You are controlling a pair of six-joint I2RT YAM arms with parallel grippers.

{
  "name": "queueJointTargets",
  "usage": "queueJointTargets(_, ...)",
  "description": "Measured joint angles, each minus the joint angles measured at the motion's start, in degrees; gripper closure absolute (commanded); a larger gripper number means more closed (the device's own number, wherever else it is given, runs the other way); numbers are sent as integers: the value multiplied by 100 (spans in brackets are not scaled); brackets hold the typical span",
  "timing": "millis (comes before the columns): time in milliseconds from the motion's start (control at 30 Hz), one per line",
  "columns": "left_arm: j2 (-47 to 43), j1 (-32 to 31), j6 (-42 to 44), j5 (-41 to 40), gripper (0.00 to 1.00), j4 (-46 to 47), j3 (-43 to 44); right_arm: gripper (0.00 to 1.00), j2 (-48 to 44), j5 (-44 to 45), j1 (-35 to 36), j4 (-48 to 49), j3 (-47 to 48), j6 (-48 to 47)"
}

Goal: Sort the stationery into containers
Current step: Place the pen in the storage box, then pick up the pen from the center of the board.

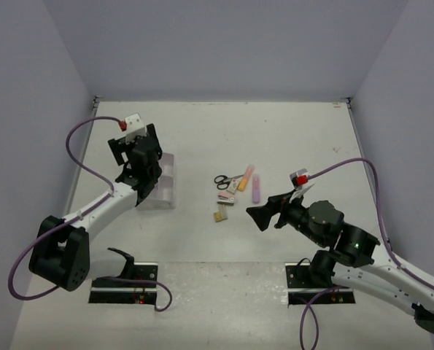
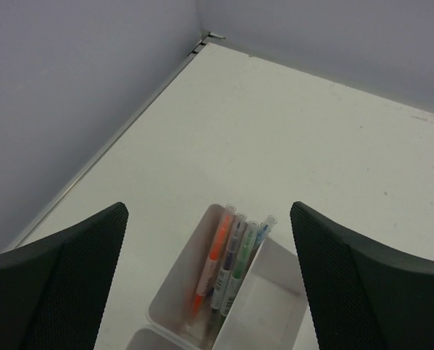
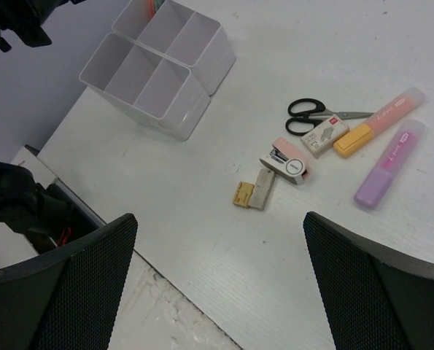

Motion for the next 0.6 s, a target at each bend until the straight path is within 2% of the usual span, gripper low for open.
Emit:
queueJointTargets(100, -528, 2, -430, 65, 0, -864, 314, 1, 190, 5, 0, 1, 5, 4)
queueJointTargets(200, -1428, 5, -710, 542, 0, -1485, 669, 1, 441, 143, 0, -24, 38, 71)
queueJointTargets(367, -2956, 22, -799, 2473, 0, -2359, 1042, 1, 1341, 496, -36, -392, 402, 403)
queueJointTargets(467, -3508, 19, -767, 3385, 0, -2923, 892, 4, 2080, 658, -146, -670, 798, 634)
queueJointTargets(600, -3919, 20, -747, 3996, 0, -3633, 101, 7, 2848, 493, -540, -844, 1172, 719)
